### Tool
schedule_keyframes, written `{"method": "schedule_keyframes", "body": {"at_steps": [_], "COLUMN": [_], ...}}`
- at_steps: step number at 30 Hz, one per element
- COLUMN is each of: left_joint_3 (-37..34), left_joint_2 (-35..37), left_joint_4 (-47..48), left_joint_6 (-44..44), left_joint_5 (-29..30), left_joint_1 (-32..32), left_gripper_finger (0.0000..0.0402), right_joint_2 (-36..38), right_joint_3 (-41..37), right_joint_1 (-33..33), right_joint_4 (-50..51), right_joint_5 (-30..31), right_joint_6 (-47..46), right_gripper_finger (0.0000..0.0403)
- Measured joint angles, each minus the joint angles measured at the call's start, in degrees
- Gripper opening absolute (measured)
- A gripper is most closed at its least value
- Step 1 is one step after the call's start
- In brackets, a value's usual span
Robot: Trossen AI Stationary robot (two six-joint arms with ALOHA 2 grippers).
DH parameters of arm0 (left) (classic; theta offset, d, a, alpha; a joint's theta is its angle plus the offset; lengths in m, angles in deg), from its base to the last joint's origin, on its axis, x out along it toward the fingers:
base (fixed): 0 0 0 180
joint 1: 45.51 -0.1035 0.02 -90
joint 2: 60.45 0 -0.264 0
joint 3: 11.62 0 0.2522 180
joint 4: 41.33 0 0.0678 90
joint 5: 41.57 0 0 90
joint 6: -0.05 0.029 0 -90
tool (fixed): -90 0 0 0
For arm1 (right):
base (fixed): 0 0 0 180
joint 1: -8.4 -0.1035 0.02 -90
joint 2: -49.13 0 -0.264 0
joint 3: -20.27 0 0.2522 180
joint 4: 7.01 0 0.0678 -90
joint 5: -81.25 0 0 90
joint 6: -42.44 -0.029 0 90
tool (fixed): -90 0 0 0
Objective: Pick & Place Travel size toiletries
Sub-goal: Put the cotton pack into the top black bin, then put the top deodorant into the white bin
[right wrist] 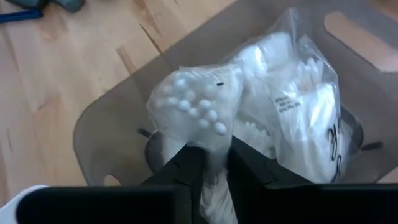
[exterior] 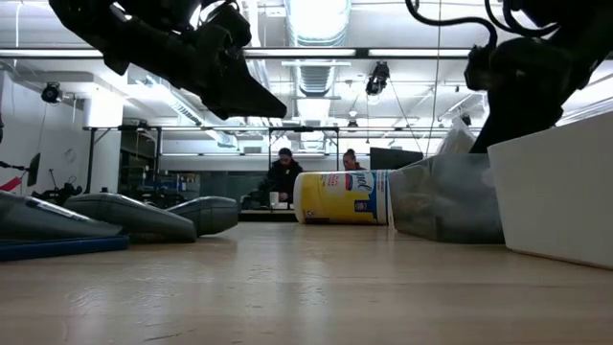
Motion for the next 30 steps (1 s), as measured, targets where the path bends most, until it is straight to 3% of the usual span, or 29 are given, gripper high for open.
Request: {"method": "schedule_keyframes", "body": {"at_steps": [12, 16, 22, 24, 30], "left_joint_3": [0.0, 0.0, 0.0, 0.0, 0.0], "left_joint_2": [0.0, 0.0, 0.0, 0.0, 0.0], "left_joint_4": [0.1, 0.1, 0.1, 0.1, 0.6], "left_joint_6": [-0.7, -0.7, -0.2, -0.2, 0.5], "left_joint_5": [0.0, 0.0, 0.0, 0.0, 0.0], "left_joint_1": [0.0, 0.0, 0.0, 0.0, 0.0], "left_gripper_finger": [0.0099, 0.0099, 0.0099, 0.0099, 0.0099], "right_joint_2": [-0.1, 0.5, 0.9, 0.9, 0.8], "right_joint_3": [0.8, 4.1, 11.8, 13.4, 14.1], "right_joint_1": [0.0, 0.0, 0.1, 0.1, 0.0], "right_joint_4": [0.5, 5.7, 17.2, 16.8, 12.5], "right_joint_5": [-1.5, -1.5, 4.0, 6.7, 6.7], "right_joint_6": [0.6, 3.7, 3.5, 3.6, 9.0], "right_gripper_finger": [0.0158, 0.0181, 0.0191, 0.0189, 0.0167]}}
